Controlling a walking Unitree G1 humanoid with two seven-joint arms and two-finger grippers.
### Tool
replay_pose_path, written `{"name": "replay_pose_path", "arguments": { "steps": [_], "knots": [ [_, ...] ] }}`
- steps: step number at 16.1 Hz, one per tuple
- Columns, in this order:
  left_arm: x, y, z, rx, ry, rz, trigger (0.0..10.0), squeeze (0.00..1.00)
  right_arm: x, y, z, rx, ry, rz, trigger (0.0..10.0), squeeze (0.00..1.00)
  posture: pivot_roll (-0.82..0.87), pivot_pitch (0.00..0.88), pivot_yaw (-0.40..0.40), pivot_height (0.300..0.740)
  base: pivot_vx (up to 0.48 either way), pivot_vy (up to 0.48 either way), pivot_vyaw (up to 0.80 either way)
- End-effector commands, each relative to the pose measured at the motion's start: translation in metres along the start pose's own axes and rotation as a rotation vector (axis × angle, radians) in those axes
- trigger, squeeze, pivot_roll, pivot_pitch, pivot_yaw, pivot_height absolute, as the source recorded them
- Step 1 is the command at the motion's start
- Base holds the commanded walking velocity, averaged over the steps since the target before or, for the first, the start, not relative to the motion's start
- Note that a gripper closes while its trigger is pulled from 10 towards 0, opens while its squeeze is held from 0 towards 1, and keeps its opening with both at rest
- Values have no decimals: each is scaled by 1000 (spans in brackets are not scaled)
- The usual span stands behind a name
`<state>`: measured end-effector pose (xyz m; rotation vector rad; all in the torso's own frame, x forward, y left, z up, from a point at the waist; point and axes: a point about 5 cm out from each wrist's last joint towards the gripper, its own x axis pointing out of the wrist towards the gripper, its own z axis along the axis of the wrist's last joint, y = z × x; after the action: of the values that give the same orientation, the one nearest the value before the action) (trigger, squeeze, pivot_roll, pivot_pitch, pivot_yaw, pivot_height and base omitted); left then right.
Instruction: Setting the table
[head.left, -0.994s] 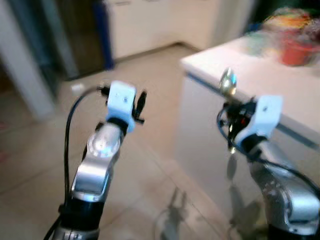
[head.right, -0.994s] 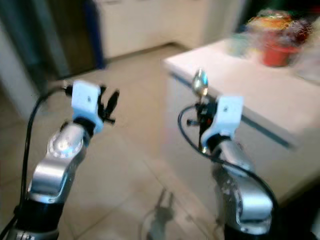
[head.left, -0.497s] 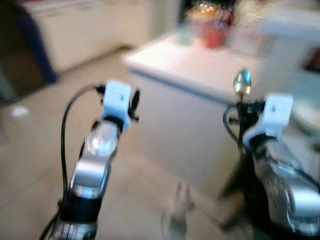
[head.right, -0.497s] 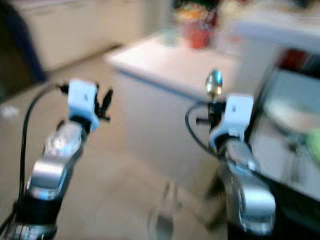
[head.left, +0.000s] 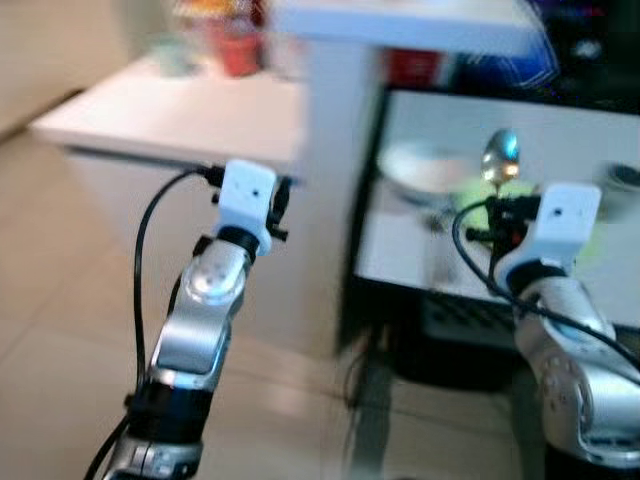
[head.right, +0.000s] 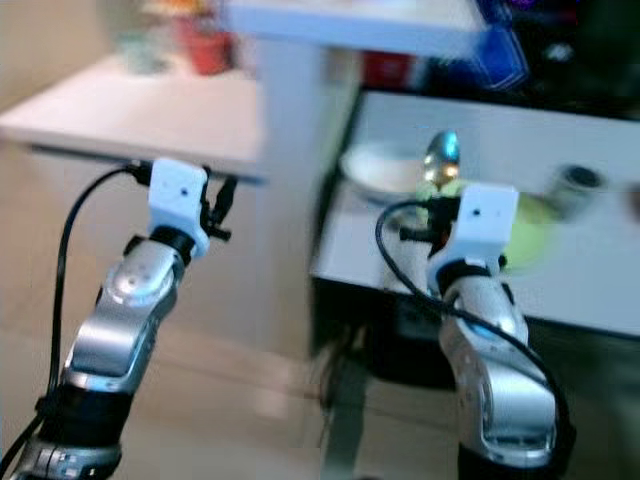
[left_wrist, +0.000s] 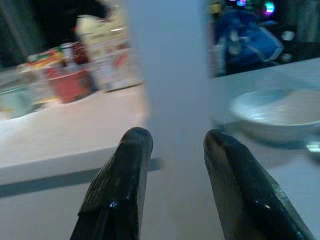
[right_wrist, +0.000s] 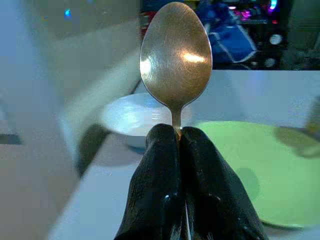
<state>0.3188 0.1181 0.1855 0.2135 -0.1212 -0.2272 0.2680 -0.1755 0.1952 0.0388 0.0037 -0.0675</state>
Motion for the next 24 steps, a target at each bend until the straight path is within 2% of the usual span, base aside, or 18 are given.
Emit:
{"name": "replay_pose_path", "arguments": {
  "steps": [1, 7, 9, 11, 12, 14, 19, 24],
  "knots": [
    [1, -2, 2, 5, -10, -7, 10000, 0, -1, -3, 1, 6, -2, -21, 10000, 0, -73, 0, 27, 740, 0, -450, -800],
    [4, -4, 5, 9, -20, -18, 10000, 0, 1, -11, 4, -9, 3, -35, 10000, 0, -71, 0, 36, 740, 0, -451, -800],
    [5, -4, 7, 8, -25, -19, 10000, 0, 3, -15, 3, -36, 24, -20, 10000, 0, -74, 0, 39, 740, 0, -450, 0],
    [6, -7, 6, -46, -5, -20, 10000, 0, 4, -17, 3, -66, 42, 24, 10000, 0, -77, 0, 40, 740, 0, 0, 0],
    [7, -7, 5, -47, 7, -22, 10000, 0, 4, -16, 4, -70, 46, 54, 10000, 0, -76, 0, 41, 740, 0, 480, 0],
    [7, -6, 4, -33, 3, -12, 10000, 0, 4, -15, 4, -75, 55, 82, 10000, 0, -80, 0, 41, 740, 0, 480, 0],
    [6, -12, 8, 3, -17, -49, 10000, 0, 4, -10, -4, -86, 104, 127, 10000, 0, -79, 0, 34, 740, 0, 0, 0],
    [4, -17, 10, -15, -35, -93, 10000, 0, 4, -7, -12, -34, 131, 100, 10000, 0, -79, 0, 30, 740, 63, 0, 0]
  ]
}}
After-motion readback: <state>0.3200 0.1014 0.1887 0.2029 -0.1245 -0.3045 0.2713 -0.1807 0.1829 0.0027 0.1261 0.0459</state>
